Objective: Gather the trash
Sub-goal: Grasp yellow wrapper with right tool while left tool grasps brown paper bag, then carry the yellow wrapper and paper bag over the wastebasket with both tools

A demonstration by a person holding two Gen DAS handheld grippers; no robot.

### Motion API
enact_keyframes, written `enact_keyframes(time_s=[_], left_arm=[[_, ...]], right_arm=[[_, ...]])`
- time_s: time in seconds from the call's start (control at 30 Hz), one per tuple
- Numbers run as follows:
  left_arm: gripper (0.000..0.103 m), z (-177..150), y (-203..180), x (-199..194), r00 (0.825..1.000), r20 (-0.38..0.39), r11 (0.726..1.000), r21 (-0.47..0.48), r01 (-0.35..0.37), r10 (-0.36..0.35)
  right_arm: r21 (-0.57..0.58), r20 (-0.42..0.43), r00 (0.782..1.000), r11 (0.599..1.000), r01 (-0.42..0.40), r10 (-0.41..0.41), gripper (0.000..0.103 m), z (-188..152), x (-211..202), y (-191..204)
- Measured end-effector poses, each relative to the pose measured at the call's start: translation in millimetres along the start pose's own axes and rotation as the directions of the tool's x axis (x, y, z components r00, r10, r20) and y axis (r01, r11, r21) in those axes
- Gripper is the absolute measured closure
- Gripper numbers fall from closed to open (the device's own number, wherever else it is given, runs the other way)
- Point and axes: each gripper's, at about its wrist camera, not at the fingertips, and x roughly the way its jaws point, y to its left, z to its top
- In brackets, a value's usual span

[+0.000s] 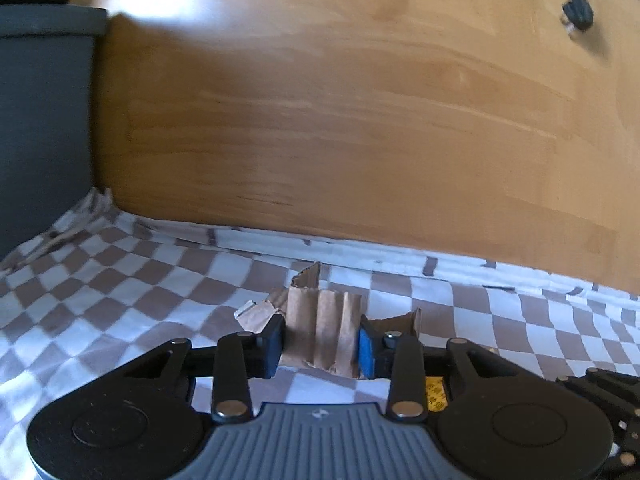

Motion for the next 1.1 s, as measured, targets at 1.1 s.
enact_keyframes(time_s=[1.1], left_arm=[[0.065,-33.8,79.3,-240.6,0.953,0.109,0.959,-0.014,-0.283,0.283]], right_arm=[[-0.084,0.15,0.986,0.994,-0.066,0.078,0.042,-2.4,-111.2,68.4]])
